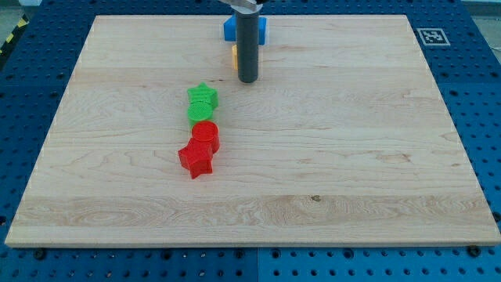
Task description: Push the yellow hexagon closer to the yellow heart and blue triangle
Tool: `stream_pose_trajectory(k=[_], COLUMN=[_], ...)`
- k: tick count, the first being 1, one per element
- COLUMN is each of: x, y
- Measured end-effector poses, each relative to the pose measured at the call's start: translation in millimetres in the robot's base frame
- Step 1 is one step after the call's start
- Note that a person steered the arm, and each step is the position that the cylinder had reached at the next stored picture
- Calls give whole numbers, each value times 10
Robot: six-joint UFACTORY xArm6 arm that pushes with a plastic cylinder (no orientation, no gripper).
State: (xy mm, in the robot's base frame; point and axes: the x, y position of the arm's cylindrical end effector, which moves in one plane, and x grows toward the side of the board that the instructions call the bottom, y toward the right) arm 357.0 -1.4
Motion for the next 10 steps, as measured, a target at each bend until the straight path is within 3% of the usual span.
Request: stream_pose_trajectory(k=[2,5,7,10], x=[-48,-552,-25,-253], y=[742,326,567,-399])
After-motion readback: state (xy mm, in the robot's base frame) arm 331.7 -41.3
